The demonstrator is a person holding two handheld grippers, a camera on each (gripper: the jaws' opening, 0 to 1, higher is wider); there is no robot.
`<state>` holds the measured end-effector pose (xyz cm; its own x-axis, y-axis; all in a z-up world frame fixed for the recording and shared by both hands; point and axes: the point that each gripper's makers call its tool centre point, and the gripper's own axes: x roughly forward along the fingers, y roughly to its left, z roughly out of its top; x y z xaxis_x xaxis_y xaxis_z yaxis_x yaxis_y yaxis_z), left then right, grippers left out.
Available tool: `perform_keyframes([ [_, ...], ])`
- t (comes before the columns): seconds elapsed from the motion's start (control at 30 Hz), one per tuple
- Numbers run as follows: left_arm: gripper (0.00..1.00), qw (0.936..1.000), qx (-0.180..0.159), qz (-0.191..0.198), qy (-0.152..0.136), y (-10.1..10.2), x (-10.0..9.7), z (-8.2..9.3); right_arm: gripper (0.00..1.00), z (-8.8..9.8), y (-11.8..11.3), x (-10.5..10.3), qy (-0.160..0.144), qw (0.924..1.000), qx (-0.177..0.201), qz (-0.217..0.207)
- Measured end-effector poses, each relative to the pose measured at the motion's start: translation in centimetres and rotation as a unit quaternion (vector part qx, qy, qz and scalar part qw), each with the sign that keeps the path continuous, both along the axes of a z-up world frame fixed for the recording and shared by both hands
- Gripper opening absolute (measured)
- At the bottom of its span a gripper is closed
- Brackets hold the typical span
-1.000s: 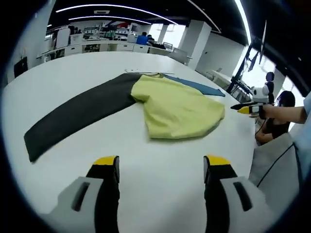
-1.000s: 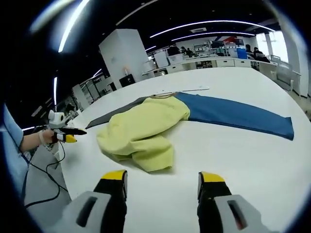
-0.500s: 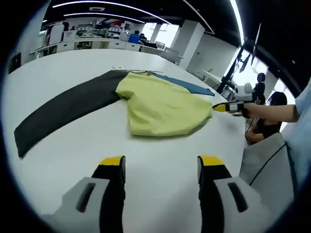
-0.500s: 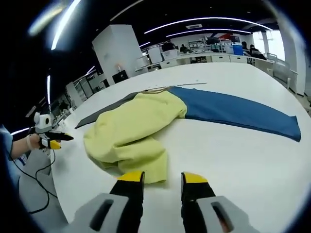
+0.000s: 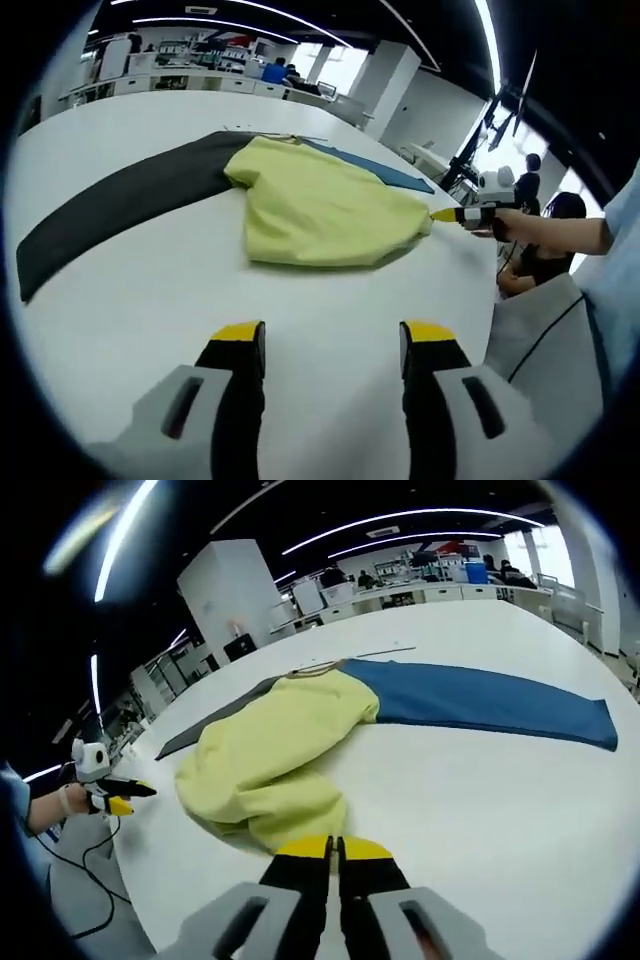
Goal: Fold the garment on the visible template until the final outline fits inside the template.
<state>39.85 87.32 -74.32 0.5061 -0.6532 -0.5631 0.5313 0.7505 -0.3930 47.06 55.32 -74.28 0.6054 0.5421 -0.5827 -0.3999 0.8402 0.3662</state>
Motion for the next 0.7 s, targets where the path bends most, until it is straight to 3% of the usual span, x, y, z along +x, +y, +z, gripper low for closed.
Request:
perform_keyframes([
  [0.43, 0.45, 0.9993, 0.01, 0.036, 0.01, -0.3, 4.2, -0.7, 0.0, 1.2, -0.4, -2.0, -0.006, 0.9998, 0.014, -0.009],
  [0.53, 0.44, 0.9989, -0.01, 0.045, 0.011, -1.0, 5.3, -0.6, 0.0, 1.2, -0.5, -2.5, -0.006, 0.9998, 0.014, -0.009],
  [0.7, 0.42, 0.9982, -0.005, 0.058, 0.009, -0.8, 6.6, -0.8, 0.0, 1.3, -0.6, -3.0, -0.007, 0.9998, 0.015, -0.007],
])
